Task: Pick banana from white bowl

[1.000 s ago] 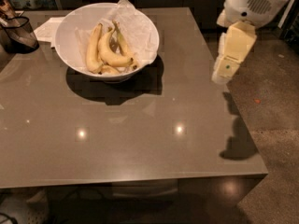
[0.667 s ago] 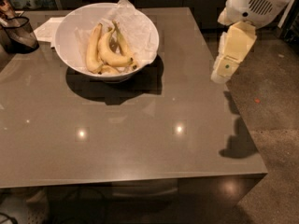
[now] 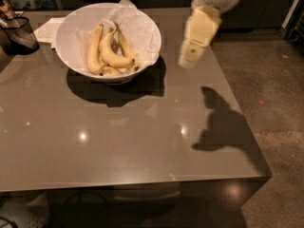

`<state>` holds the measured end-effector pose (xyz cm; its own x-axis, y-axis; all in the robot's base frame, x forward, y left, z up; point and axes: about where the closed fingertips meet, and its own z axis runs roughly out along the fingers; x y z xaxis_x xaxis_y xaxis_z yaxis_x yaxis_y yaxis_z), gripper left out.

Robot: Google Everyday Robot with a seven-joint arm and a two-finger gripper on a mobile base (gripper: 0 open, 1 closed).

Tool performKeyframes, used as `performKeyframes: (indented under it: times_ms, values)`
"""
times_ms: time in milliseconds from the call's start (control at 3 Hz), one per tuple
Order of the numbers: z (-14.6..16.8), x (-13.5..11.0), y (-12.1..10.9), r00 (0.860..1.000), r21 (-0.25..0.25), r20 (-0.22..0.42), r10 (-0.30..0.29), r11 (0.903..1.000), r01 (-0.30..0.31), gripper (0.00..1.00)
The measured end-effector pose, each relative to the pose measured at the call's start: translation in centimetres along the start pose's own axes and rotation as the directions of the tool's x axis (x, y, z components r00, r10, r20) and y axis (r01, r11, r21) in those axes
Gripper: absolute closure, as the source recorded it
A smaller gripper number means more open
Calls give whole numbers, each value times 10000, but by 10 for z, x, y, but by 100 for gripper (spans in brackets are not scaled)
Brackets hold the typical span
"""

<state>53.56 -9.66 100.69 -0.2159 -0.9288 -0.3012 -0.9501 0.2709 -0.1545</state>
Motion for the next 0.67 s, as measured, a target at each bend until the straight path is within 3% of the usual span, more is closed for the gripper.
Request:
performKeyframes:
  times_ms: [667]
  values:
    - [19, -77, -14, 9946, 91, -279, -997, 9950, 999, 0]
